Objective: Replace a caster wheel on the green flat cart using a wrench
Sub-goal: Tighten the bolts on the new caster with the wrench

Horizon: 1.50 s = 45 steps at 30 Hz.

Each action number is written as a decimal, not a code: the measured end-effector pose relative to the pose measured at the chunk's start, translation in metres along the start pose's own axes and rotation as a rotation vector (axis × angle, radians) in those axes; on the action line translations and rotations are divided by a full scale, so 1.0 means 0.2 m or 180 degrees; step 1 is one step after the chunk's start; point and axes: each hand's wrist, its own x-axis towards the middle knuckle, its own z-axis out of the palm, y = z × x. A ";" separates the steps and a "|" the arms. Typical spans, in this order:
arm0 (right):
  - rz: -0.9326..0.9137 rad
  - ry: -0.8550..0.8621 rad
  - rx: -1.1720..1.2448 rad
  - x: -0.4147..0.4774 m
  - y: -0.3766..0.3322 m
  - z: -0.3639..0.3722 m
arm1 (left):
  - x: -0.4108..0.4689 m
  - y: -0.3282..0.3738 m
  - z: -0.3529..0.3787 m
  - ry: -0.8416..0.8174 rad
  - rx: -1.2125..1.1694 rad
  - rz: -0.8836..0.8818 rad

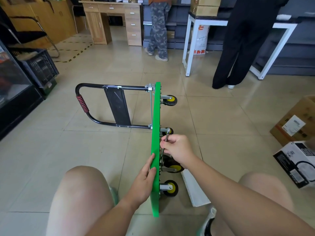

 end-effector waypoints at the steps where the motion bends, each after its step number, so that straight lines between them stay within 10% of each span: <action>1: -0.0071 0.0057 0.0112 -0.04 -0.02 -0.02 | 0.00 0.00 0.00 0.0002 -0.0012 0.0001; 26: -0.1527 0.0445 -0.0117 -0.45 0.42 0.06 | 0.00 -0.01 0.02 0.0095 -0.0134 -0.0059; 45: -0.0881 0.0088 -0.0231 -0.30 0.20 0.05 | 0.00 0.00 0.03 0.0147 -0.0074 -0.0089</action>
